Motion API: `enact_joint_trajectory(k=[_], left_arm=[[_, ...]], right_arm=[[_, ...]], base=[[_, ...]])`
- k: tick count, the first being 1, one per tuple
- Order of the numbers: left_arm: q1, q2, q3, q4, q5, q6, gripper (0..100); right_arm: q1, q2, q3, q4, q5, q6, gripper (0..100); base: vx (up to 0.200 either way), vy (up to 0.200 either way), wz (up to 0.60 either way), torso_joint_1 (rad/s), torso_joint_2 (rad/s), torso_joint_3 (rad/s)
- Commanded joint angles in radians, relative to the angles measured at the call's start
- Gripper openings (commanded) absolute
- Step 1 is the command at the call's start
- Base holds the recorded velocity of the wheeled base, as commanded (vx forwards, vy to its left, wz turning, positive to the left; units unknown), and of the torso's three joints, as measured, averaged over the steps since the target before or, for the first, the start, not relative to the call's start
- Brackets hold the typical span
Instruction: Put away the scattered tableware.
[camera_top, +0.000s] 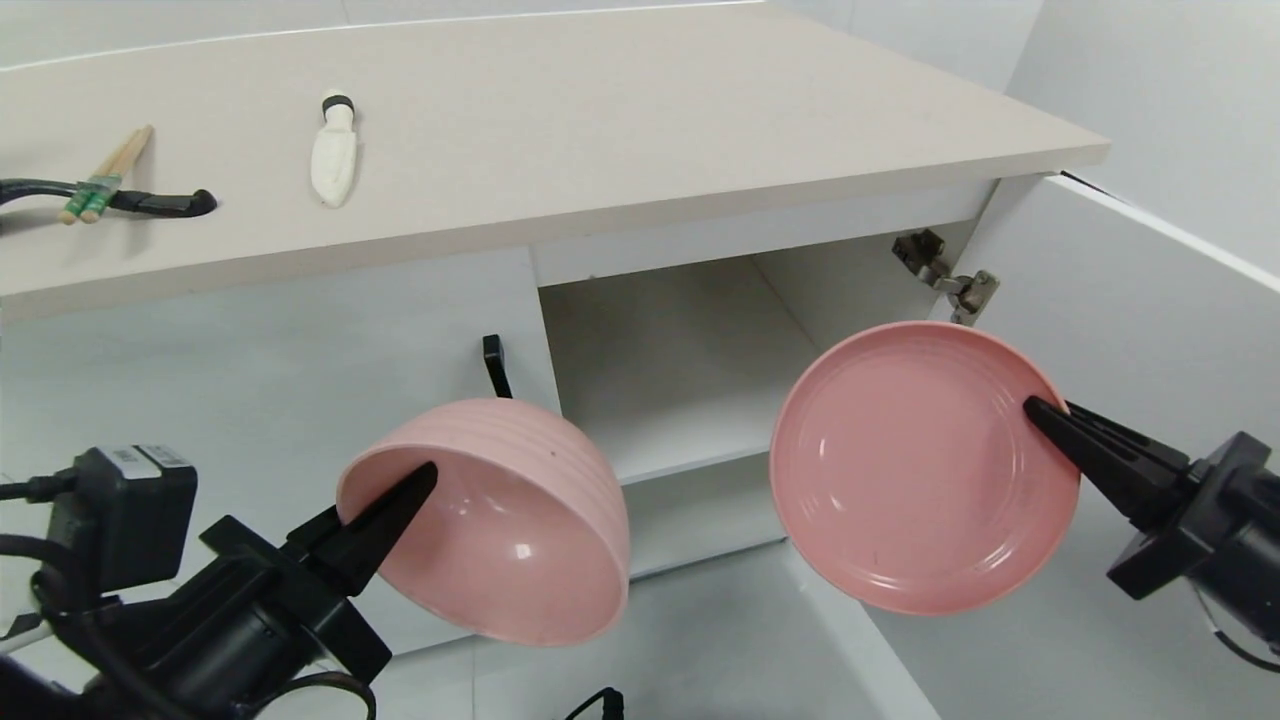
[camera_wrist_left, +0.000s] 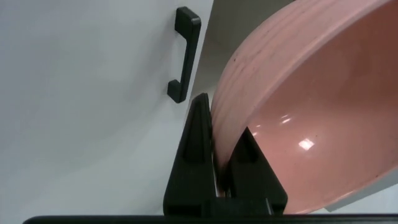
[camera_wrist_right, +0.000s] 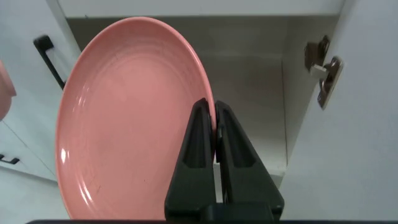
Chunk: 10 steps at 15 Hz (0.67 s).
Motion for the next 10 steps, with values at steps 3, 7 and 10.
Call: enact_joint_trajectory(k=[3, 7, 10], left_arm=[[0.000, 0.043, 0.001, 0.004, 0.003, -0.002, 0], [0.002, 0.049, 0.001, 0.005, 0.001, 0.001, 0], [-0.009, 0.046, 0.001, 0.073, 0.004, 0.002, 0]], right_arm=[[0.005, 0.094, 0.019, -0.001, -0.001, 0.001, 0], [0.098, 0.333, -0.092, -0.001, -0.001, 0.001, 0], [0.163, 0.488, -0.188, -0.001, -0.001, -0.002, 0]], base=[[0.000, 0.000, 0.00, -0.001, 0.02, 0.014], [0.000, 0.000, 0.00, 0.000, 0.00, 0.000], [0.133, 0.000, 0.00, 0.003, 0.00, 0.014]])
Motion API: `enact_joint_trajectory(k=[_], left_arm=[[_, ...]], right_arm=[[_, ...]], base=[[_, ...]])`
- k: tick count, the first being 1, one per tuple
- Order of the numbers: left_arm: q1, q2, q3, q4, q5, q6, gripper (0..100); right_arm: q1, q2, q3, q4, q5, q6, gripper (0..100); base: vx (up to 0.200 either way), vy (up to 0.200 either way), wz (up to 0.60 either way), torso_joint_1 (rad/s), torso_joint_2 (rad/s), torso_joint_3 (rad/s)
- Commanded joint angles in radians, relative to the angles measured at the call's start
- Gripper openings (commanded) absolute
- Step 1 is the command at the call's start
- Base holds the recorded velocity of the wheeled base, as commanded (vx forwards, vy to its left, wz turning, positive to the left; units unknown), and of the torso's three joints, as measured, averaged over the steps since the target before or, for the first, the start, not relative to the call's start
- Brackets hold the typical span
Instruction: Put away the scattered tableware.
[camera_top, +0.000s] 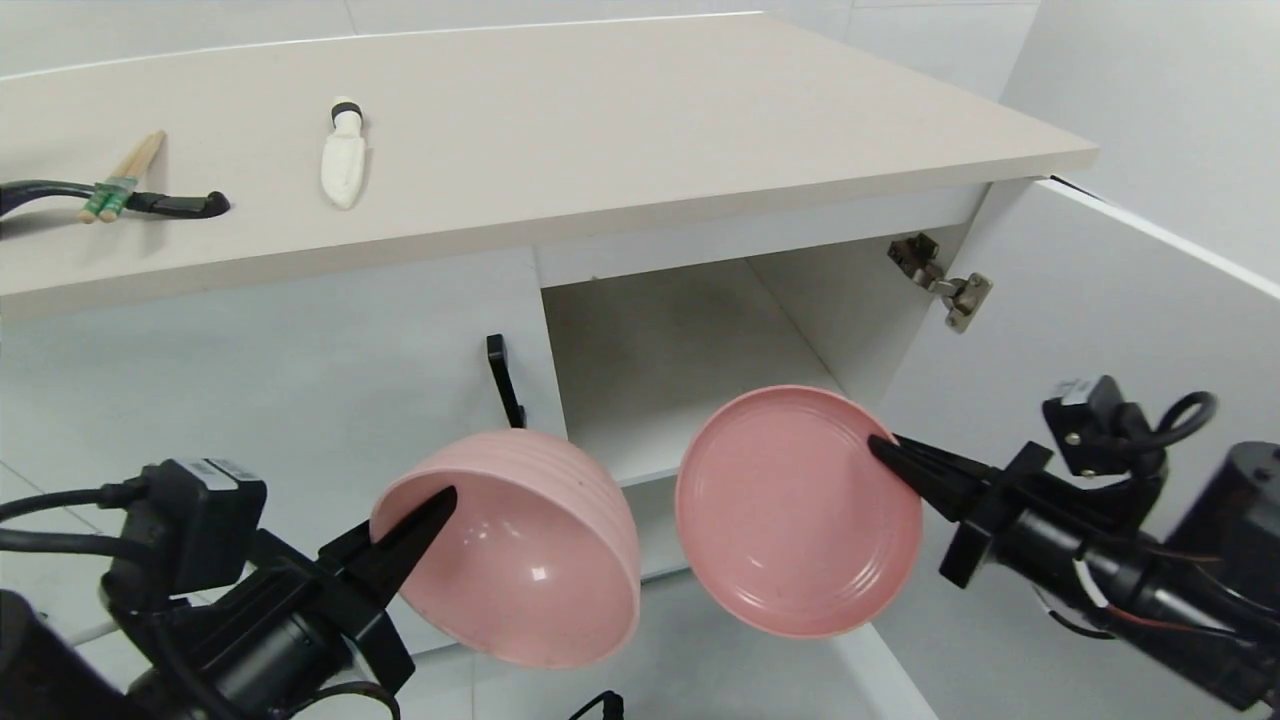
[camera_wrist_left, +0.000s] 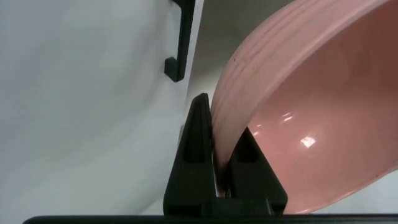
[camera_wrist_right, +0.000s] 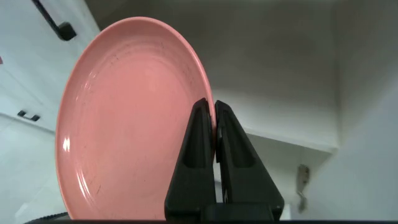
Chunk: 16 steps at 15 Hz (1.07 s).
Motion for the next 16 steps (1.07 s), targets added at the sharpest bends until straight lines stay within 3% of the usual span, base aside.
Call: enact_joint_trajectory(k=[1, 4, 8, 13, 16], left_arm=[[-0.030, -0.005, 0.000, 0.024, 0.001, 0.000, 0], [-0.076, -0.005, 0.000, 0.033, 0.001, 0.002, 0], [-0.075, -0.007, 0.000, 0.045, 0.009, 0.002, 0], [-0.076, -0.057, 0.000, 0.180, 0.009, 0.000, 0], [-0.076, -0.068, 0.000, 0.186, 0.009, 0.000, 0]], right_arm=[[0.049, 0.151, -0.038, -0.001, -0.001, -0.002, 0], [0.003, 0.158, 0.006, -0.001, -0.002, -0.002, 0], [-0.026, 0.204, -0.029, -0.001, -0.002, -0.002, 0], [-0.028, 0.241, -0.140, -0.001, -0.002, -0.002, 0], [-0.029, 0.304, -0.193, -0.001, -0.004, 0.000, 0]], base=[[0.000, 0.000, 0.00, 0.000, 0.00, 0.000], [0.000, 0.000, 0.00, 0.000, 0.00, 0.000], [0.000, 0.000, 0.00, 0.000, 0.00, 0.000], [0.040, 0.040, 0.00, 0.001, 0.00, 0.001], [0.000, 0.000, 0.00, 0.000, 0.00, 0.000]])
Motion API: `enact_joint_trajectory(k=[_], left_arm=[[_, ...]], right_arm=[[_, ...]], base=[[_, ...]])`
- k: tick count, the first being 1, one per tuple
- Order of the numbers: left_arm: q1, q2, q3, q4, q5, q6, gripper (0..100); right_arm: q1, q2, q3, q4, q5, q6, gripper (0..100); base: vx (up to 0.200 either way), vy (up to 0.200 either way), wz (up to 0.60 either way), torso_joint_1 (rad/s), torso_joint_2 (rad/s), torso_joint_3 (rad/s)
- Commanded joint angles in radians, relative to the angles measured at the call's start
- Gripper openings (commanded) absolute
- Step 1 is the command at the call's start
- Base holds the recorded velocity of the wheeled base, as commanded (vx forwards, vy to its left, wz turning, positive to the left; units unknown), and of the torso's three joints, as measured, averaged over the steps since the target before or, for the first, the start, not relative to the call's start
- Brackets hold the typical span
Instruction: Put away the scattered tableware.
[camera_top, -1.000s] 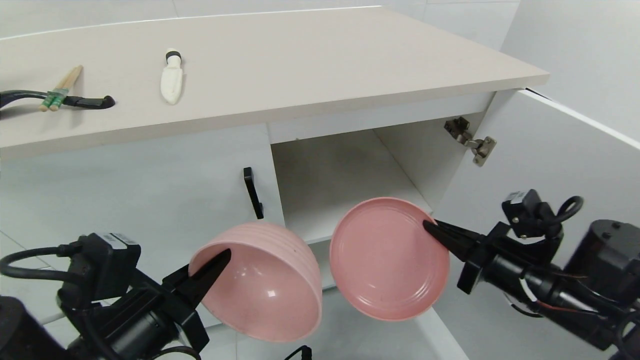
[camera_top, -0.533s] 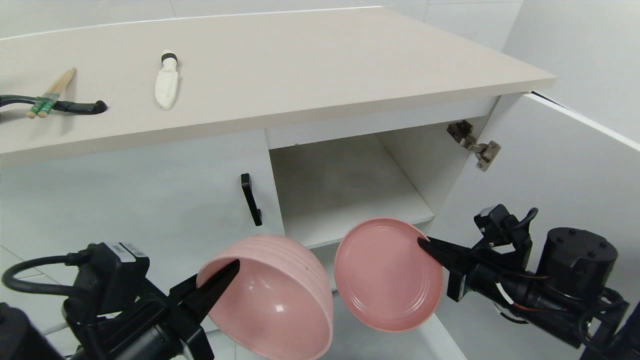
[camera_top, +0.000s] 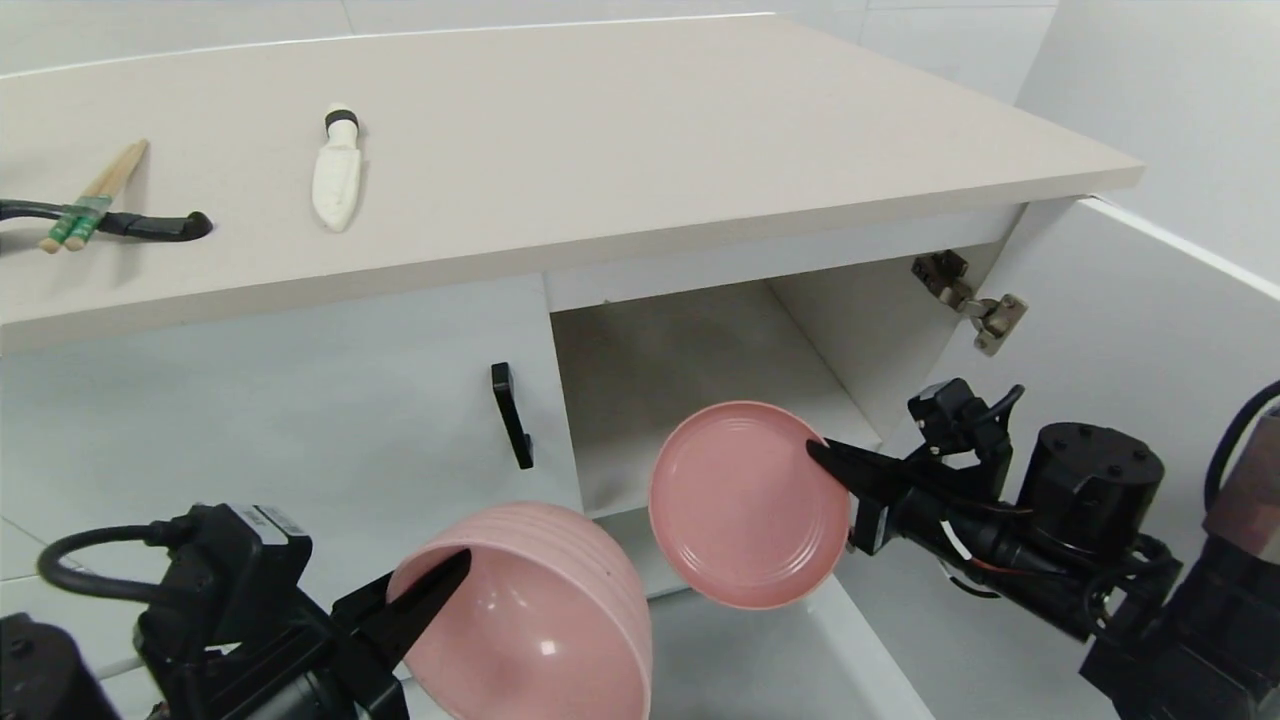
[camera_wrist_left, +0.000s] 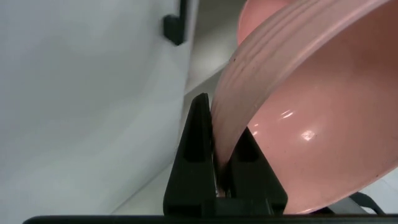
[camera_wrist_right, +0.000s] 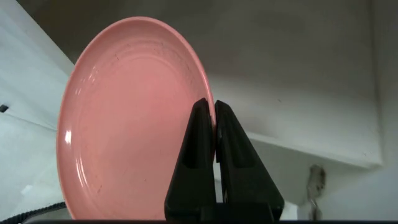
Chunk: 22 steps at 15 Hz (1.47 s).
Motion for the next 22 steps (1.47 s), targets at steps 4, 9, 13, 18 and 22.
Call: enact_joint_trajectory(k=[4, 9, 13, 18, 22], left_arm=[[0.000, -0.029, 0.000, 0.014, -0.002, 0.000, 0], [-0.006, -0.089, 0.000, 0.069, -0.002, 0.021, 0], [-0.008, -0.156, 0.000, 0.103, -0.006, 0.064, 0], [-0.040, -0.188, 0.000, 0.190, -0.005, 0.078, 0], [-0.028, -0.194, 0.000, 0.206, -0.005, 0.078, 0]], right_arm=[[-0.025, 0.103, -0.101, -0.001, -0.001, 0.001, 0], [-0.051, 0.201, -0.240, -0.001, -0.002, 0.018, 0], [-0.057, 0.210, -0.255, -0.001, -0.002, 0.020, 0], [-0.046, 0.219, -0.277, -0.001, -0.002, 0.075, 0], [-0.051, 0.276, -0.381, -0.001, -0.004, 0.216, 0]], base=[[0.000, 0.050, 0.00, 0.003, 0.00, 0.001], [0.040, 0.000, 0.00, 0.001, 0.00, 0.000], [0.000, 0.000, 0.00, 0.000, 0.00, 0.000], [0.000, 0.000, 0.00, 0.000, 0.00, 0.000], [0.000, 0.000, 0.00, 0.000, 0.00, 0.000]])
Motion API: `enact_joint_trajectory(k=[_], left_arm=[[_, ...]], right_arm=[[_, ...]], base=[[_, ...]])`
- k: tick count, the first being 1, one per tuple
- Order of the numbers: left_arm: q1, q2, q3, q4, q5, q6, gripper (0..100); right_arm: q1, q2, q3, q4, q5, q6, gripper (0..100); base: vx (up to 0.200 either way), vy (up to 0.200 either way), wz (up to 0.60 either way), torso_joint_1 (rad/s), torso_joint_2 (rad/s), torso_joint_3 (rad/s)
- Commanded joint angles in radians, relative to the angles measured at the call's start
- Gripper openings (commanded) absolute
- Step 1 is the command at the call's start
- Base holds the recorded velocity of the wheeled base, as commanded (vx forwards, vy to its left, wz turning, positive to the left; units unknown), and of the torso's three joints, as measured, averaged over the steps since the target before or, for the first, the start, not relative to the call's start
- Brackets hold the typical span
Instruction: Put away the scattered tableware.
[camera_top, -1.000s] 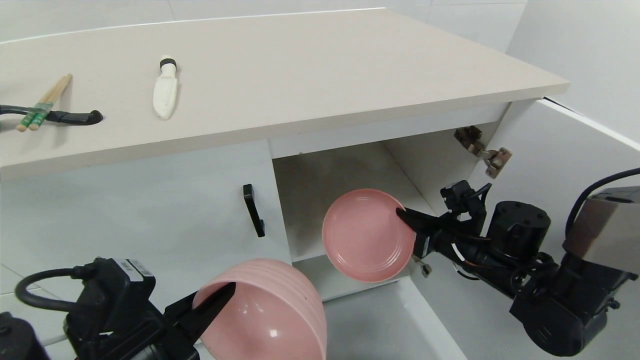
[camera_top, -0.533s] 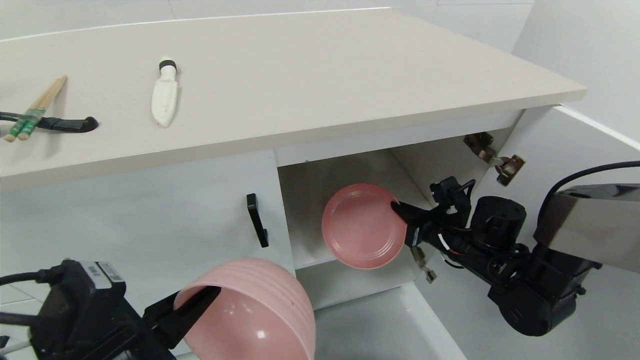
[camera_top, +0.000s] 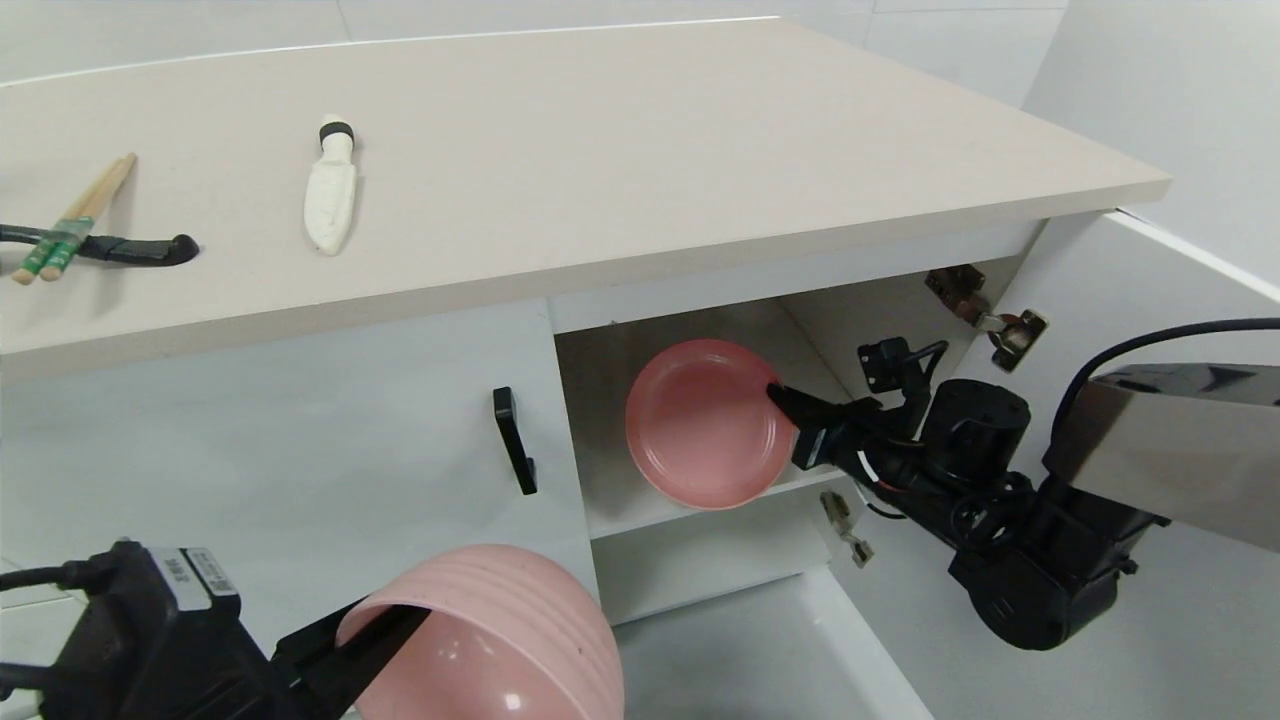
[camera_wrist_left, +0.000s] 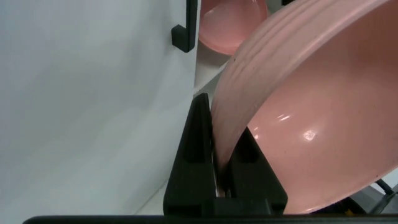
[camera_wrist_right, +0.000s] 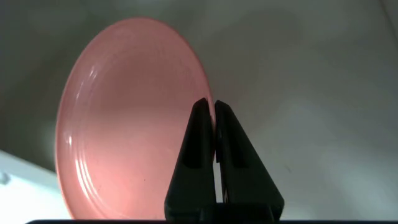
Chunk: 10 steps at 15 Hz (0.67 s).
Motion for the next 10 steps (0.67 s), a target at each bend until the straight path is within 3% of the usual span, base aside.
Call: enact_joint_trajectory(k=[1, 4, 7, 10], left_arm=[[0.003, -0.003, 0.000, 0.007, 0.001, 0.000, 0], [0.024, -0.003, 0.000, 0.030, 0.001, 0.000, 0], [0.040, -0.005, 0.000, 0.030, 0.000, 0.001, 0], [0.040, -0.002, 0.000, 0.030, 0.000, 0.001, 0]], right_arm=[[-0.007, 0.048, -0.030, 0.000, -0.001, 0.003, 0], [-0.010, 0.109, -0.058, 0.000, -0.012, 0.003, 0], [-0.013, 0.169, -0.128, 0.000, -0.099, 0.005, 0], [-0.010, 0.191, -0.145, 0.000, -0.101, 0.005, 0]], base=[[0.000, 0.000, 0.00, 0.000, 0.00, 0.000], [0.000, 0.000, 0.00, 0.000, 0.00, 0.000], [0.000, 0.000, 0.00, 0.000, 0.00, 0.000], [0.000, 0.000, 0.00, 0.000, 0.00, 0.000]])
